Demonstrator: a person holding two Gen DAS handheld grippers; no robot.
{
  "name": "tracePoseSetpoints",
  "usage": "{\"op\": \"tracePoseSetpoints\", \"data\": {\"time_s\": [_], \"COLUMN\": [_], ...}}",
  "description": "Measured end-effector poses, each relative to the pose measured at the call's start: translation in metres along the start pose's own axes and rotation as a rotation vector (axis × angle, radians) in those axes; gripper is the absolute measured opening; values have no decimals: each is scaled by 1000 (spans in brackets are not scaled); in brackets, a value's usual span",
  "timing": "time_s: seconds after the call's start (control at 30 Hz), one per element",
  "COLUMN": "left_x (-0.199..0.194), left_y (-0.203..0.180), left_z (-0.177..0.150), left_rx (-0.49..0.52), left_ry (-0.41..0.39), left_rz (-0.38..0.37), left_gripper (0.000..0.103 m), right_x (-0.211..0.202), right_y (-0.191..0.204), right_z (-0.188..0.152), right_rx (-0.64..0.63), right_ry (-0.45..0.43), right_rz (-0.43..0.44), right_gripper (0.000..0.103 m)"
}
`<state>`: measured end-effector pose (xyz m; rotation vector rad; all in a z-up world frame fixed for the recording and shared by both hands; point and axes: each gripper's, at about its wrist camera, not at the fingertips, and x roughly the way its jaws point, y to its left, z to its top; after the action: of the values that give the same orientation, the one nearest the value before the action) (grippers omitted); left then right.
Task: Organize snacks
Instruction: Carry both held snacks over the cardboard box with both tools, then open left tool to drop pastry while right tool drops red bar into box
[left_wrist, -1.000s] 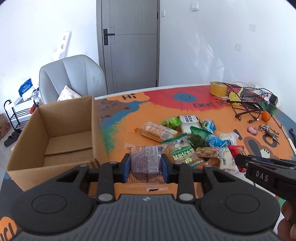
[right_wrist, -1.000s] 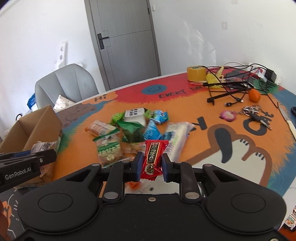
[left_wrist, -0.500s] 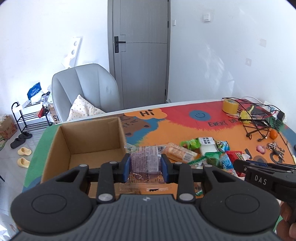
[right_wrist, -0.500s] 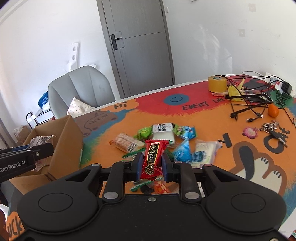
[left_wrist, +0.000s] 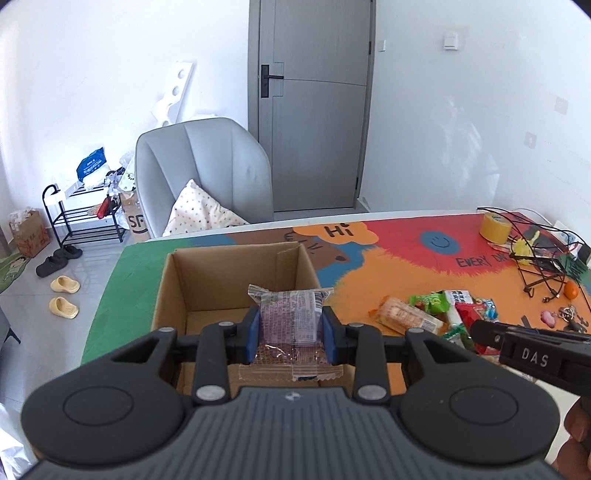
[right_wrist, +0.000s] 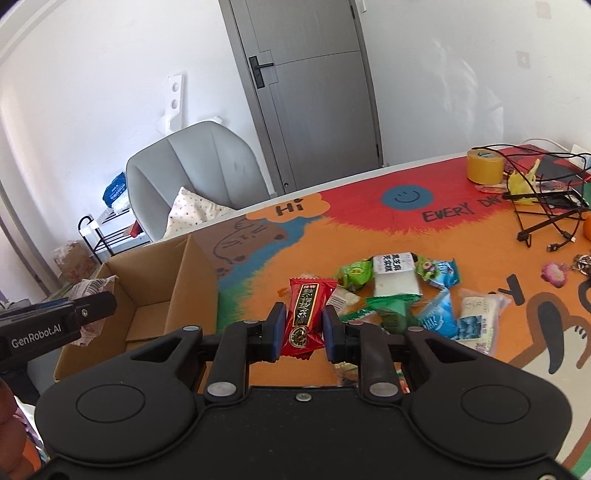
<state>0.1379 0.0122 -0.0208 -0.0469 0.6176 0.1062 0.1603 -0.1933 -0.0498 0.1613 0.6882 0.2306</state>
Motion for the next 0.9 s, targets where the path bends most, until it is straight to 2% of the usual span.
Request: {"op": "tracePoseSetpoints", "data": {"time_s": [0.37, 0.53, 0.9], "left_x": [23, 31, 9], "left_y": [36, 51, 92], "left_z": [-1, -5, -16], "left_rx": [-58, -92, -195], "left_ry": [47, 56, 19], "left_rz": [45, 71, 100], "left_gripper": [33, 39, 71], "right_x": [9, 19, 35], "right_y": [44, 66, 106], "right_z": [7, 6, 8], "right_rx": [-65, -82, -111], "right_ry": [-19, -6, 10], "right_rz": [61, 93, 197], "right_gripper": [23, 23, 23]}}
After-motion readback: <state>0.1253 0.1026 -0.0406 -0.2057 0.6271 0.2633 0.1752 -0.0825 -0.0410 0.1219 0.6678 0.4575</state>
